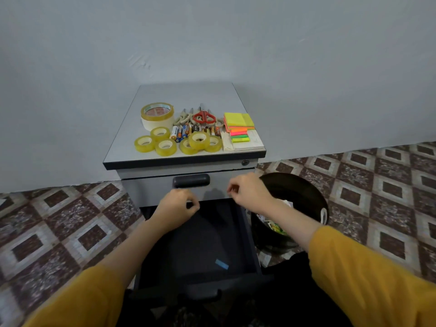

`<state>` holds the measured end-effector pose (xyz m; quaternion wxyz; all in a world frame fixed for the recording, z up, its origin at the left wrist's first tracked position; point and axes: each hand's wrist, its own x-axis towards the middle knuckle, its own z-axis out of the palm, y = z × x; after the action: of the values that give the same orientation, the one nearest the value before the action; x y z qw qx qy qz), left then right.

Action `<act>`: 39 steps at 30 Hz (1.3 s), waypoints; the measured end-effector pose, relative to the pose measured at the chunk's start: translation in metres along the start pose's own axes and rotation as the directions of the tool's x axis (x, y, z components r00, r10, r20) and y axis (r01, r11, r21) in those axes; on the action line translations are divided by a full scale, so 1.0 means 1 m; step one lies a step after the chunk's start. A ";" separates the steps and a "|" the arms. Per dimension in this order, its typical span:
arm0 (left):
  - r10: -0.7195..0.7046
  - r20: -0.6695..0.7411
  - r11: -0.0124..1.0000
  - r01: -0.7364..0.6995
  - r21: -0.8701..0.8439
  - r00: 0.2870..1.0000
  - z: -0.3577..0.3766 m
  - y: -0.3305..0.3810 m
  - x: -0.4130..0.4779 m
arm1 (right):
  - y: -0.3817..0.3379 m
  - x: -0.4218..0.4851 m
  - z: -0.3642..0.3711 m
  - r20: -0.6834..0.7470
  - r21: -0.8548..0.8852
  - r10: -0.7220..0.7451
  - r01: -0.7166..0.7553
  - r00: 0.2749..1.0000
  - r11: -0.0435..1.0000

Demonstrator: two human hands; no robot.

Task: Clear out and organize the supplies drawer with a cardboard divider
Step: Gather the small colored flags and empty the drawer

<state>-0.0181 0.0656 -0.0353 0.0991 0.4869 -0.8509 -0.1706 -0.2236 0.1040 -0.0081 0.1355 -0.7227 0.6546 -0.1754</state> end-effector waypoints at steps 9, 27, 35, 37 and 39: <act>-0.190 0.184 0.980 0.198 -0.026 0.964 0.044 -0.046 -0.044 | -0.004 -0.010 0.086 0.231 0.109 0.030 -0.057 0.973 0.992; -0.200 0.542 0.946 0.305 -0.111 0.817 0.151 -0.070 0.001 | 0.046 0.011 0.149 0.518 0.276 0.197 -0.381 0.833 0.882; -0.187 0.752 0.971 0.233 0.045 0.633 0.183 -0.073 -0.005 | 0.034 0.020 0.160 0.535 0.223 0.164 -0.326 0.829 0.919; -0.191 0.778 0.966 0.254 0.042 0.598 0.190 -0.075 -0.005 | 0.036 0.018 0.160 0.541 0.203 0.165 -0.318 0.824 0.926; -0.201 0.791 0.952 0.305 0.019 0.577 0.193 -0.078 -0.004 | 0.038 0.016 0.160 0.547 0.190 0.163 -0.312 0.821 0.931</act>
<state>-0.0179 0.0700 -0.2433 -0.2795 0.4725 -0.7175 -0.4288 -0.1872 0.0787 -0.1676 0.4265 -0.6293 0.6483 -0.0420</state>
